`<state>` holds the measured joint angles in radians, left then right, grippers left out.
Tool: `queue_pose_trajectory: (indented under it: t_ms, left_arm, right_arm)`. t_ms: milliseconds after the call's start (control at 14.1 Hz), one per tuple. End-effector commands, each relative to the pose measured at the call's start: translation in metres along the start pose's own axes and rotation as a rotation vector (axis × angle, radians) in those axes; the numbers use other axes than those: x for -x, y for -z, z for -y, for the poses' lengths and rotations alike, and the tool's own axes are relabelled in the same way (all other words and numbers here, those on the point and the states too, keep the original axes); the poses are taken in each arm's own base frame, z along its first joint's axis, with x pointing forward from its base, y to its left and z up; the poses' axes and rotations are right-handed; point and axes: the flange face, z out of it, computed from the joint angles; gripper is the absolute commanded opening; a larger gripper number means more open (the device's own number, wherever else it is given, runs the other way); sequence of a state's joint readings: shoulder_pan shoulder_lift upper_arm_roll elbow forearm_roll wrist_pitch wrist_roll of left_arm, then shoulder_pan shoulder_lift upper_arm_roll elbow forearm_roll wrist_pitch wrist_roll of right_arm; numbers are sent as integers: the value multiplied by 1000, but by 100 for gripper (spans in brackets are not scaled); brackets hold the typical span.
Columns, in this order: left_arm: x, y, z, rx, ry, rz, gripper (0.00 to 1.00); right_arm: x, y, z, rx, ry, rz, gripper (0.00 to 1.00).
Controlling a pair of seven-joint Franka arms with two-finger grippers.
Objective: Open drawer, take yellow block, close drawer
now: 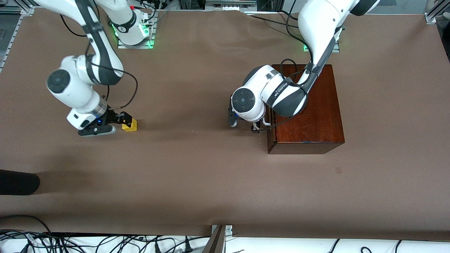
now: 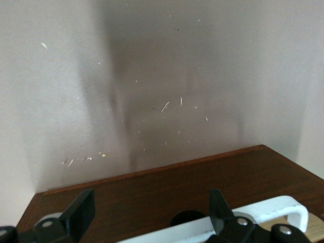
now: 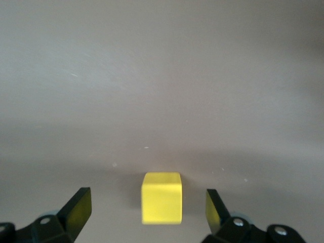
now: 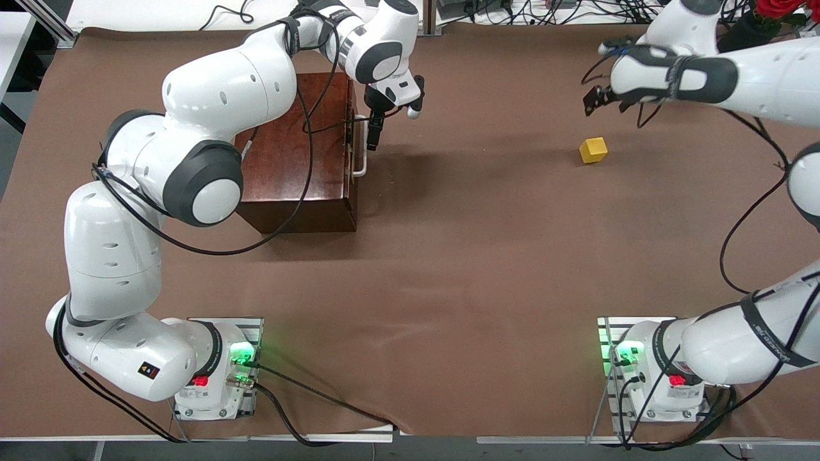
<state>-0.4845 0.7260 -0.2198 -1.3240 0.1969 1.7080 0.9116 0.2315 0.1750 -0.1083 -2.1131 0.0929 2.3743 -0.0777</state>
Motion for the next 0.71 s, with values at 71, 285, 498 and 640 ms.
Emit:
queue_pose_trajectory:
  t_ms: [71,285,498,640]
  left_arm:
    - [18,73,-19,-93,200,-31,100]
    - [45,129,-31,-174,291,-72,100]
    - [123,182,-14,-226,419,-96,100]
    - [194,211,1,-223,545,-107,100]
  right_arm:
    - [2,103,3,-17,13,42,100]
    - [-3,168,10,-28,24,78,100]
    - [-8,226,14,-30,46,90,100]
    - [-11,252,14,-20,54,85,100]
